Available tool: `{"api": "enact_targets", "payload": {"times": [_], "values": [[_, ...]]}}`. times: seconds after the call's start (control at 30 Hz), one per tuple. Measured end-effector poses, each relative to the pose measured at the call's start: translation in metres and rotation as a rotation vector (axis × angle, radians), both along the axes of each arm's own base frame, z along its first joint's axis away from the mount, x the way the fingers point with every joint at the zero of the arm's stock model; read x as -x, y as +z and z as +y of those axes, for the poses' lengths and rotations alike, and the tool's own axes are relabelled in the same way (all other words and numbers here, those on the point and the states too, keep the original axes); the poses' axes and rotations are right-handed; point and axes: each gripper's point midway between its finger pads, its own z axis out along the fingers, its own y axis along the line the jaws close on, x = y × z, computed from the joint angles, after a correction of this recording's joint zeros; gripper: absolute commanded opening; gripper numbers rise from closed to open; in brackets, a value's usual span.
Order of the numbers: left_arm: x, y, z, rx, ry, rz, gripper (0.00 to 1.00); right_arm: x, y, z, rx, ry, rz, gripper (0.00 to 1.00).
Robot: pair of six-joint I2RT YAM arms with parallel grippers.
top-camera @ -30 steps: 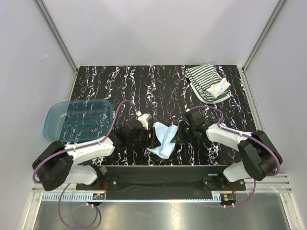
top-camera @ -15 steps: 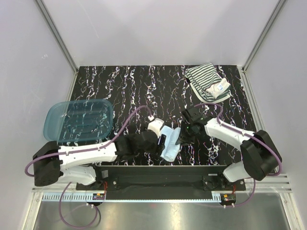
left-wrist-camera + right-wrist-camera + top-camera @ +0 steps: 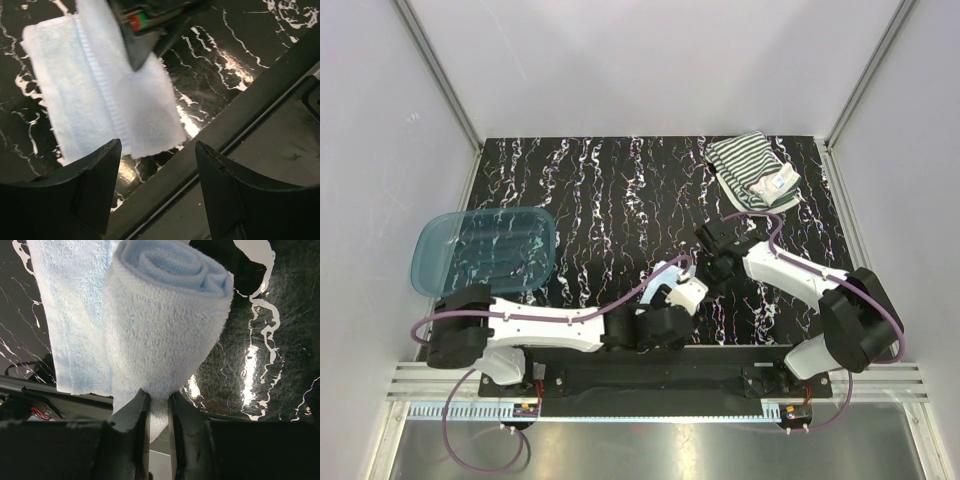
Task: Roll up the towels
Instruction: Roll the towel
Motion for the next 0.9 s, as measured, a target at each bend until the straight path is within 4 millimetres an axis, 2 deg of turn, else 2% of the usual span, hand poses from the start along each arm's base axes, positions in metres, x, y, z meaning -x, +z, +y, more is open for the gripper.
{"api": "enact_targets", "payload": {"times": [0.27, 0.67, 0.9], "values": [[0.007, -0.012, -0.021, -0.043, -0.028, -0.005, 0.67, 0.000, 0.000, 0.000, 0.007, 0.002, 0.002, 0.11], [0.003, -0.059, -0.018, -0.158, -0.001, -0.001, 0.64, 0.002, 0.000, 0.002, 0.006, 0.012, 0.006, 0.11], [0.000, -0.066, -0.019, -0.160, 0.021, -0.005, 0.64, 0.000, -0.002, 0.003, 0.012, 0.028, 0.015, 0.12]]}}
